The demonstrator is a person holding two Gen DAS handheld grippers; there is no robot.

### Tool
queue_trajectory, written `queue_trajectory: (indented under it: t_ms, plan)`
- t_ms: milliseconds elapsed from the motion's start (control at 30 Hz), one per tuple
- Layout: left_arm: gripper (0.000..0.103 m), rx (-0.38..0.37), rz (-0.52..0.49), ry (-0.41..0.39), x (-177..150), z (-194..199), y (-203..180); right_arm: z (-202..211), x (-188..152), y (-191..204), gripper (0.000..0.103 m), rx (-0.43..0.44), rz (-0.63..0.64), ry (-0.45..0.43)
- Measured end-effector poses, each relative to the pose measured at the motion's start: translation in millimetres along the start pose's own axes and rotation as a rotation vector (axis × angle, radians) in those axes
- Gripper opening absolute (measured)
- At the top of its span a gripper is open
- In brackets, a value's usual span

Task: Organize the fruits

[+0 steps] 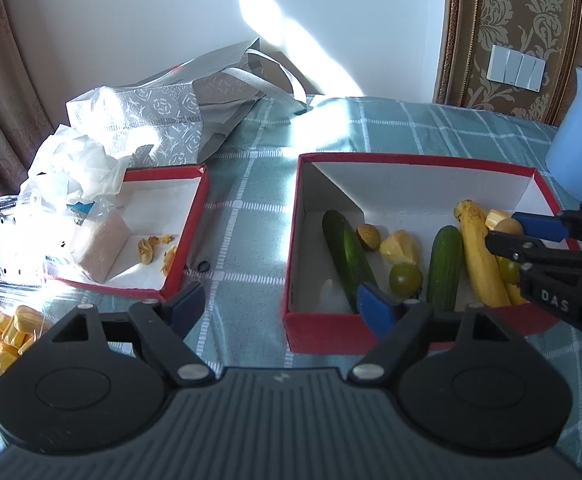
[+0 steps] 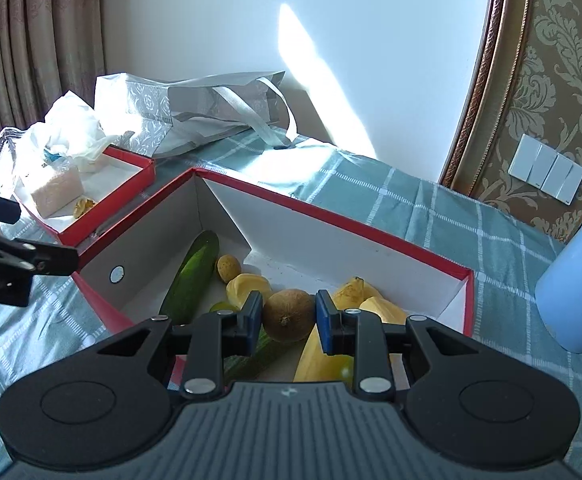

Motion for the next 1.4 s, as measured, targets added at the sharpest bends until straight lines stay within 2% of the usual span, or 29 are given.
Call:
queue_trajectory:
  t_ms: [233, 567, 633, 700, 733, 900, 1133, 1267, 1400]
  plan:
    - [0.084, 0.023, 0.010, 0.013, -6, -2, 8, -33, -5, -4, 0.028, -0.002, -0.018, 0.052]
    - [0.086, 0.027, 0.009, 0.032, -10, -7, 10, -51, -14, -14, 0.030, -0.021, -0.067, 0.084]
    - [0.087, 0.021, 0.014, 0.038, -11, -8, 10, -52, -15, -14, 0.040, -0.013, -0.071, 0.090]
    - [0.087, 0.021, 0.015, 0.040, -12, -8, 11, -50, -14, -15, 0.067, -0.034, -0.060, 0.074]
    - [0.088, 0.021, 0.015, 0.040, -11, -7, 10, -48, -13, -15, 0.070, -0.040, -0.056, 0.060]
    - [0.090, 0.019, 0.026, 0.044, -11, -7, 11, -32, 0, -16, 0.072, -0.059, -0.058, 0.004]
    - [0.092, 0.003, 0.046, 0.041, -9, -5, 10, 33, 20, -15, 0.072, -0.068, -0.094, -0.103]
    - [0.094, -0.003, 0.058, 0.048, -11, -4, 9, 64, 17, -11, 0.078, -0.067, -0.104, -0.126]
    - [0.094, -0.014, 0.060, 0.053, -15, -1, 7, 85, 8, -11, 0.079, -0.076, -0.136, -0.128]
Point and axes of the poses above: each gripper's, at about its wrist camera, not at the fingertips, and z roughly against the way its jaws point, y to its left, x to its top, the point moved 9 cm from there along -z, roughly the way its jaws point, and after that the axes turned 6 degrees about x, right-handed, at the moved point
